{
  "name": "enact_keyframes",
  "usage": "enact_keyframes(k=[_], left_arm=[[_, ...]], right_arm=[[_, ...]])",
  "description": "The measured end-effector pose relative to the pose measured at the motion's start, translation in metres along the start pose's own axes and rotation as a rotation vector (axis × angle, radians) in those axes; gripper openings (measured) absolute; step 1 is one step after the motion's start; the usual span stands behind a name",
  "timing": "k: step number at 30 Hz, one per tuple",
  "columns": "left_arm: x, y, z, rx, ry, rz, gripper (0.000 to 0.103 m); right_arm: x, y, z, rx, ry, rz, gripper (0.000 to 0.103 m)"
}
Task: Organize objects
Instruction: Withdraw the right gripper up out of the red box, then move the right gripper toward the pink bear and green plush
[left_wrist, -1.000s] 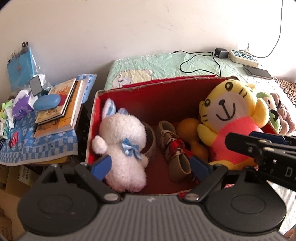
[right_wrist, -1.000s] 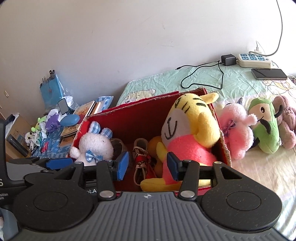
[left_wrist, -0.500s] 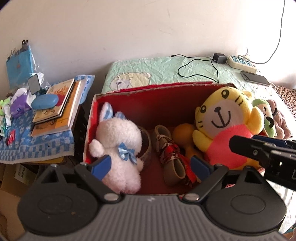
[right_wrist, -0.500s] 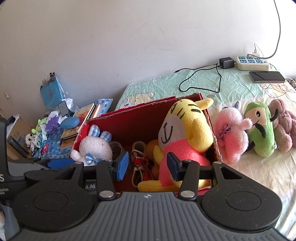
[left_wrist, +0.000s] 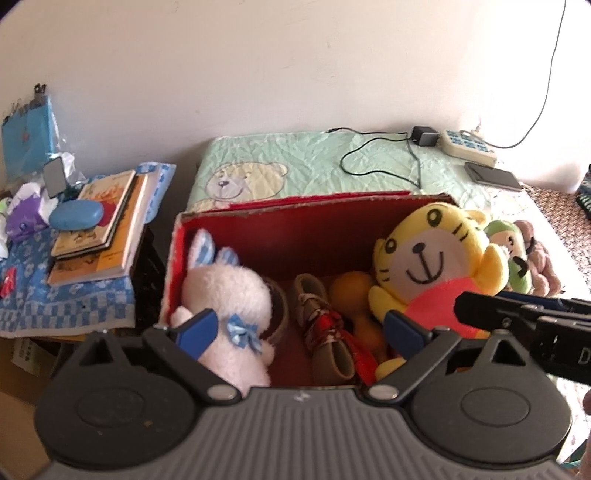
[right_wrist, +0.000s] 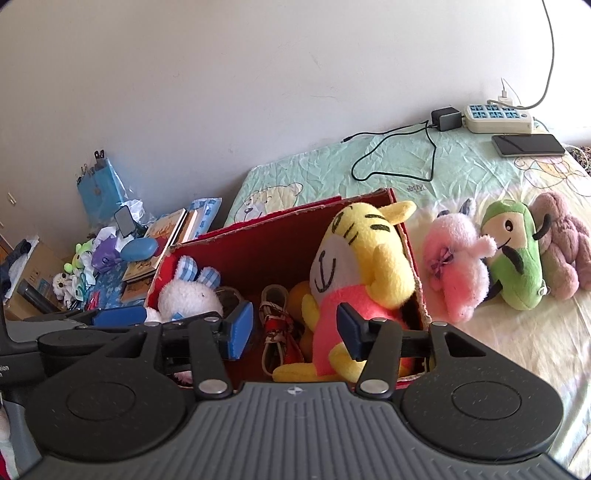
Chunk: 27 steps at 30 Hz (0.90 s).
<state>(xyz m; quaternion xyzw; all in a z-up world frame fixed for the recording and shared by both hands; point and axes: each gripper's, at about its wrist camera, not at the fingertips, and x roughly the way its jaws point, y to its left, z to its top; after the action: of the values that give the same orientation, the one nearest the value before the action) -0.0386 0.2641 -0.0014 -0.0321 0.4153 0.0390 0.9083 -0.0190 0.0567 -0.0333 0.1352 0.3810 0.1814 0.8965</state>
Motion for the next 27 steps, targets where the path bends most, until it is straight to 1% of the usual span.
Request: enact_keyframes(k=[2, 10, 12, 20, 27], left_arm=[[0.0, -0.002, 0.0, 0.003, -0.002, -0.006, 0.102], [0.006, -0.016, 0.003, 0.024, 0.029, 0.007, 0.102], [0.006, -0.021, 0.002, 0.024, 0.033, 0.028, 0.102], [0.012, -0.038, 0.002, -0.017, 0.07, 0.099, 0.102], [0.012, -0.057, 0.003, -0.076, 0.095, 0.126, 0.102]], right_arm=[[-0.002, -0.002, -0.001, -0.003, 0.001, -0.004, 0.054], [-0.008, -0.017, -0.002, 0.0, 0.005, 0.006, 0.054], [-0.008, -0.022, 0.0, -0.002, 0.011, 0.013, 0.054], [-0.007, -0.046, 0.006, -0.03, 0.042, 0.043, 0.054], [-0.007, -0.076, 0.014, -0.031, 0.071, 0.092, 0.054]])
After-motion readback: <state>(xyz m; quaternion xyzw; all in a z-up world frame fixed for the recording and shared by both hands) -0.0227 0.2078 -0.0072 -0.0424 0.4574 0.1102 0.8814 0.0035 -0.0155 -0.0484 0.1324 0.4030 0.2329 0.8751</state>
